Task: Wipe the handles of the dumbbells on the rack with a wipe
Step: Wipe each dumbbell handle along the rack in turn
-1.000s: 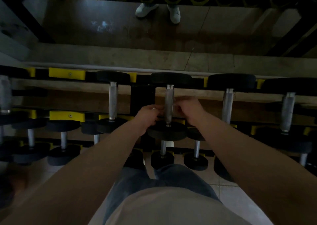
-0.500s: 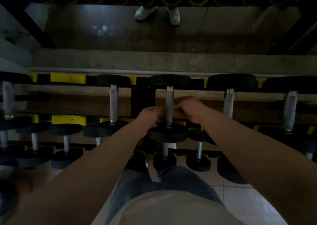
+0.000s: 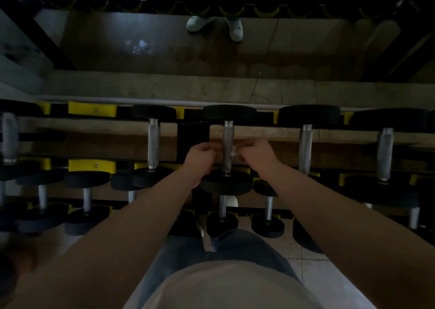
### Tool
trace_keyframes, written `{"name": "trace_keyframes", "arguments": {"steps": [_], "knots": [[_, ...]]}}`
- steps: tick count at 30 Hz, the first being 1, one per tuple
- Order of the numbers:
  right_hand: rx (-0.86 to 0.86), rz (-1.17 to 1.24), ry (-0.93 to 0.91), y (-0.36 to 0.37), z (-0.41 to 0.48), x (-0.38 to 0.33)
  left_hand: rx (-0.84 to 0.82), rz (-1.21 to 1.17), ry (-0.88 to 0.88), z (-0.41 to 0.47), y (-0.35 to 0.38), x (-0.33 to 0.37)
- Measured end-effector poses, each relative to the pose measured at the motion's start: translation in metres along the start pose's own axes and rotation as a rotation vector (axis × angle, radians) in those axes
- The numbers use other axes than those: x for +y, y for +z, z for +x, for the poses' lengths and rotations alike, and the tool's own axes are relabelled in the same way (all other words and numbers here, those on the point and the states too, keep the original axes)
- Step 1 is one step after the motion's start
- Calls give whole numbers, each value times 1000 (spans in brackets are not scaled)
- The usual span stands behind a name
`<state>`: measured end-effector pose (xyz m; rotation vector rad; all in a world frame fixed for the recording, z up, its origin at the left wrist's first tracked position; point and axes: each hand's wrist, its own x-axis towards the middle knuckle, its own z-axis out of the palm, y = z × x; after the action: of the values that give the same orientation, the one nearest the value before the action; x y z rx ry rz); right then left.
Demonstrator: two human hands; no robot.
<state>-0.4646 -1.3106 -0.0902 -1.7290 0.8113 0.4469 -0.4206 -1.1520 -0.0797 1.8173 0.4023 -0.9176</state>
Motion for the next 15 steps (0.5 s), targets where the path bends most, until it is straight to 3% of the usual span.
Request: {"name": "trace_keyframes", "arguments": {"steps": [3, 8, 15], "knots": [[-65, 340, -11, 3, -9, -13, -47, 54, 94, -5, -2, 2], [-51, 369, 34, 13, -11, -13, -102, -143, 96, -2, -3, 5], [-99, 289, -9, 15, -16, -22, 2, 60, 186, 20, -12, 15]]}}
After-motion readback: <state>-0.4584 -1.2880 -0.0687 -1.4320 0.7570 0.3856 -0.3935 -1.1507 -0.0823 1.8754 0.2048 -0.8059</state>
